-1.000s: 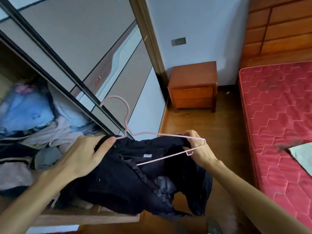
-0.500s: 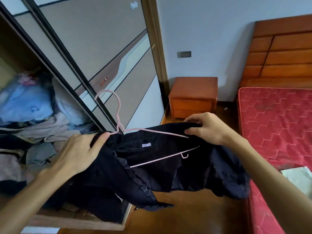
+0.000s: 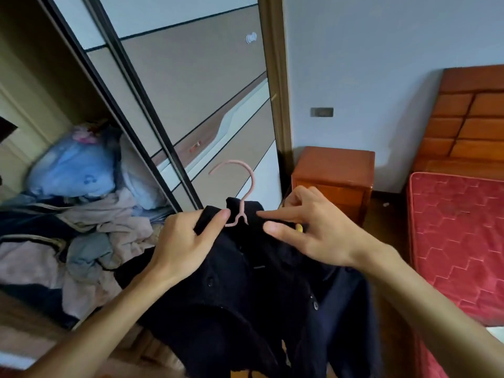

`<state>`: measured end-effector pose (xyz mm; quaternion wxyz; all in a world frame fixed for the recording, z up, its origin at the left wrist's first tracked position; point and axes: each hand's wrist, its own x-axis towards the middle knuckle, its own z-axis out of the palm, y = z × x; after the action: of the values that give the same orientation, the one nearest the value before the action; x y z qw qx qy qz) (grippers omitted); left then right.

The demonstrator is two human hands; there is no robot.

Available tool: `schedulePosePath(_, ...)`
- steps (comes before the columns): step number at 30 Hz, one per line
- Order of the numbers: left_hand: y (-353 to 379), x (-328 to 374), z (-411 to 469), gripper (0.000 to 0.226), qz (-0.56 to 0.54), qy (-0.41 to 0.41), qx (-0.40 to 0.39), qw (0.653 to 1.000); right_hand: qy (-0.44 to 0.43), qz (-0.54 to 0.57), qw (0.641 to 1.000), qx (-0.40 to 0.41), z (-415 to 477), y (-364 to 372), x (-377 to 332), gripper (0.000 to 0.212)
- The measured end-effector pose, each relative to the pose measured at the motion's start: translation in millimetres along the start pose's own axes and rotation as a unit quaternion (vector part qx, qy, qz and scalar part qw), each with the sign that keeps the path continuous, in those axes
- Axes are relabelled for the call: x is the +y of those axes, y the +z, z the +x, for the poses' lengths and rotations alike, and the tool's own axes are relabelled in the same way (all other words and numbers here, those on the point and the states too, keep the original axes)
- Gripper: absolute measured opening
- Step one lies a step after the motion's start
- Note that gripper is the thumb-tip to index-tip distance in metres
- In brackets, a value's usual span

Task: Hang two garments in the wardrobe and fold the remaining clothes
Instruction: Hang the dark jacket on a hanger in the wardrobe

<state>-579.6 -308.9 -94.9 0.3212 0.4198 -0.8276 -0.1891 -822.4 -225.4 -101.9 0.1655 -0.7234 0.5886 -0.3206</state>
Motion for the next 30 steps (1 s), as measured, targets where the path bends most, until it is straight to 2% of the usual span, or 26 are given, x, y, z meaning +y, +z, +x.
schedulePosePath(2,-6,1,1,0.061,0.002,0.003,0.016,1.0,0.016,-0.064,0.996,-0.058,4,-16,25,0.06)
schedulePosePath(3,-11,0,3,0.063,0.006,-0.001,0.029,1.0,0.044,-0.054,0.992,-0.103,7,-23,34,0.059)
schedulePosePath(5,-25,-5,12,0.069,0.013,-0.016,0.061,0.998,0.072,0.034,0.978,-0.192,11,-31,46,0.044)
schedulePosePath(7,-38,-6,21,0.068,0.022,-0.021,0.085,0.996,0.067,0.106,0.964,-0.232,15,-27,51,0.042)
schedulePosePath(9,-50,-5,29,0.065,0.042,-0.015,0.098,0.994,0.059,0.205,0.948,-0.235,19,-16,44,0.037)
schedulePosePath(12,-67,-7,43,0.051,0.074,-0.018,0.131,0.988,0.071,0.408,0.888,-0.197,30,-1,16,0.026)
schedulePosePath(15,-84,-14,58,0.032,0.097,-0.031,0.161,0.982,0.067,0.499,0.848,-0.163,53,9,-19,0.029)
schedulePosePath(18,-98,-21,68,0.022,0.09,-0.063,0.221,0.969,0.066,0.502,0.851,-0.143,87,13,-59,0.035)
schedulePosePath(22,-121,-27,81,0.025,0.06,-0.133,0.313,0.939,0.04,0.444,0.88,-0.165,128,11,-115,0.036)
schedulePosePath(24,-134,-32,90,0.026,0.051,-0.137,0.323,0.935,0.011,0.417,0.895,-0.158,148,10,-137,0.036)
schedulePosePath(30,-199,-37,120,0.034,0.02,-0.127,0.319,0.939,-0.021,0.429,0.894,-0.129,223,12,-193,0.04)
